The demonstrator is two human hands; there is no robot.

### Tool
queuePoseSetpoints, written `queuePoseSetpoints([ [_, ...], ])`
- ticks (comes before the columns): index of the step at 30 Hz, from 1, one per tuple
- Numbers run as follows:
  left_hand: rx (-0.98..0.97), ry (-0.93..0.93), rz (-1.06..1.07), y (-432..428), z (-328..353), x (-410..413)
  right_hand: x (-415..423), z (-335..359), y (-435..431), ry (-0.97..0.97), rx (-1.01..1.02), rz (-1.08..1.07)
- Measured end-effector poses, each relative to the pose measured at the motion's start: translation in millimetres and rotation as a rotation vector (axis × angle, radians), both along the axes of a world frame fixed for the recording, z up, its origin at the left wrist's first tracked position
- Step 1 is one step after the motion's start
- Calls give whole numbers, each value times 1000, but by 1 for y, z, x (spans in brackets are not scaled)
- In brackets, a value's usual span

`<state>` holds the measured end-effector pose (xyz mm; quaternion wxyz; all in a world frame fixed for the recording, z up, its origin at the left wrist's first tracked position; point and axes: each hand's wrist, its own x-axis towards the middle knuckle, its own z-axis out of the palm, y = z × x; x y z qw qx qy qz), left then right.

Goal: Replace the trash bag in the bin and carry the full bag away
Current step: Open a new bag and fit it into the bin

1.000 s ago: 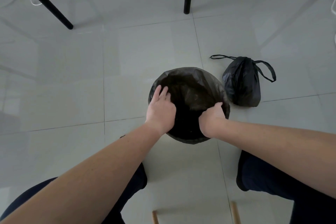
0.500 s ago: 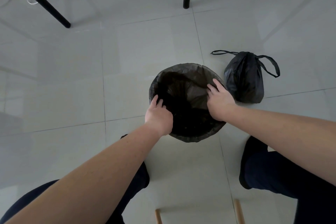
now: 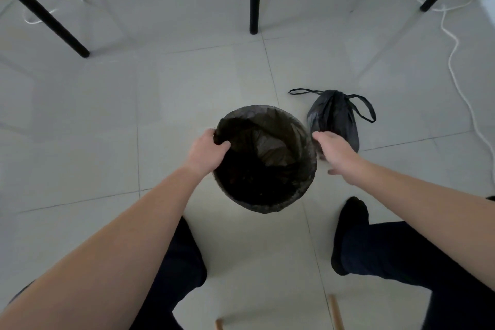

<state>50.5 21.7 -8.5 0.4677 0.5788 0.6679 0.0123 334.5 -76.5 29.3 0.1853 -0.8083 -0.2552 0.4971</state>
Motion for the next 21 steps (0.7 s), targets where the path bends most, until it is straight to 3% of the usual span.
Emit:
queuePoseSetpoints([
  [2,-201,-60,37,-9,5,-10,-3,3,-13,289,-129,-165],
  [5,-476,-41,-20,-22,19,-23,-1,-10,-15,338,-116,-177],
  [8,-339,21,6,-20,18,-25,0,-23,-3,333,-88,-178],
  [10,-240,-87,97,-14,15,-19,-3,-28,5,341,-91,-168],
  [17,-626,-263,318,-4,-6,-21,-11,-72,33,458,-207,-42],
  [19,-691,-245,395,-6,-14,-26,-16,-71,35,459,-235,-51],
  [21,-654,-113,358,-8,-10,-30,-25,-56,36,439,-254,-46],
])
